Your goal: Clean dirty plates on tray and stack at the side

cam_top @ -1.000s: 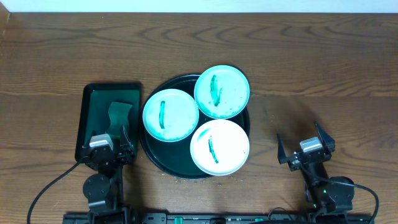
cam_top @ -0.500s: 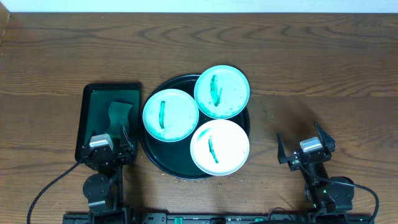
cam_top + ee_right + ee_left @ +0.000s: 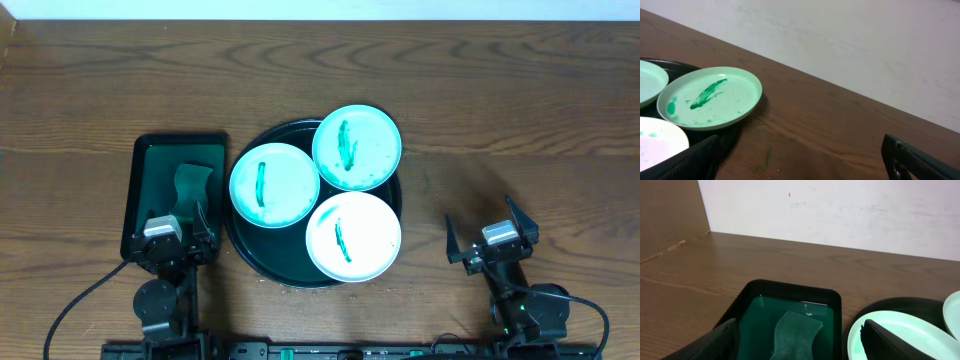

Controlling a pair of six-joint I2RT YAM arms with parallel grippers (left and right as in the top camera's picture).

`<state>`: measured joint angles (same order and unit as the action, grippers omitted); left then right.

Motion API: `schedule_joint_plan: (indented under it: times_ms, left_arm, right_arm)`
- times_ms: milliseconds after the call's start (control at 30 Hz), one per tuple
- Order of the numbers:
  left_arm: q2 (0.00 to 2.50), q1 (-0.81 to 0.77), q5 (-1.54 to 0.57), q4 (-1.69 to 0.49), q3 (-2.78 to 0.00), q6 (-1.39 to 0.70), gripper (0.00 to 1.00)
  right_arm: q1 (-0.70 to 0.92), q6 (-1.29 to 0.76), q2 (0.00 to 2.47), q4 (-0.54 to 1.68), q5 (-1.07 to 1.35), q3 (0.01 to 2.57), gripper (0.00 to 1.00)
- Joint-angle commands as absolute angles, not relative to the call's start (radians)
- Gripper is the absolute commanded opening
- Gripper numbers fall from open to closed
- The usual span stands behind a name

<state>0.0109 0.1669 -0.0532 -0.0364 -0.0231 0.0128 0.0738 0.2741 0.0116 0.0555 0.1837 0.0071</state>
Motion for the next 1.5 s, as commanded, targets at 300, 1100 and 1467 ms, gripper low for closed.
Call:
schedule_joint_plan:
  times_ms: [300,1100,1467]
  left_arm:
    - [0.005,0.164,-0.043,-0.068,-0.004,0.026,0.78]
    - [0.005,0.164,-0.043,-0.068,-0.004,0.026,0.78]
    - [0.005,0.164,-0.044,-0.065,-0.004,0.025,0.78]
  right_arm:
    - [0.058,0.285,0.009,0.06,0.185,0.006,0.99]
    - [0.058,0.286,0.009,0.056,0.184,0.006,0.99]
    - [0.058,0.286,0.009,0.036,0.17,0.006,0.99]
